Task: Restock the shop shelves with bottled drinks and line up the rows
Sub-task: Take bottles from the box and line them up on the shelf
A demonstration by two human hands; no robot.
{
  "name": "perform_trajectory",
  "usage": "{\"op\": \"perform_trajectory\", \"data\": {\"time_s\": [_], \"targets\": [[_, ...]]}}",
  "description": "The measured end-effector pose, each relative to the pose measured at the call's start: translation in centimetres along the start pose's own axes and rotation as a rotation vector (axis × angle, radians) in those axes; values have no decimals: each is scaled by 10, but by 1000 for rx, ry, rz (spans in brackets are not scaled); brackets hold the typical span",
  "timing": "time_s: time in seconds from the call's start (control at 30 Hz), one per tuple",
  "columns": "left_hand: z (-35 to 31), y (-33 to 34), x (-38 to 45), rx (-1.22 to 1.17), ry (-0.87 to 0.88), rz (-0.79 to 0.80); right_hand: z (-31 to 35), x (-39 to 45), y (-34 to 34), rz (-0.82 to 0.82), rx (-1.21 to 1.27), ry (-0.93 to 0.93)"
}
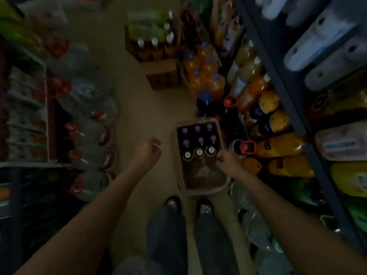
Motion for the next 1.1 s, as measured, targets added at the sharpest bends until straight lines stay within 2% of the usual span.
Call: {"op": "perform_trajectory", "data": {"time_s": [0.1,0.2,0.33,0.47,0.57,0.63,0.7,0.8,0.9,1.0,1.1], "targets": [[21,49,48,-26,43,28,-28,53,49,-12,50,61],[55,101,77,-21,73,86,-56,93,96,39,0,55],[100,143,91,-29,18,159,-84,131,127,-9,-61,5],[134,175,117,-11,12,109,-85,187,152,-77,-229,-158],[148,205,143,-96,38,114,-77,234,187,-72,-299,-267],[153,225,152,-67,71,118,-74,256,212,-76,-395,-254],[158,245,153,-57,83,149,-76,265,225,-152,-490,-218],[160,262,145,-145,104,156,-80,254,223,-209,-540,-242],[151,265,141,-214,87,184,-86,228,201,-157,-477,-327],[124,265,137,-360,118,352,-75,201,158,-95,-388,-487],[97,269,134,-322,212,548,-46,173,107,-33,-297,-704]]}}
Point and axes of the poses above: each hand's wrist, its own x-axis towards the middle knuckle, its own y-axis out of the palm, z = x × y, the point moved 4 cm from there along x, towards the middle knuckle, and after that the axes turned 5 degrees about y, right-handed, at the moved point
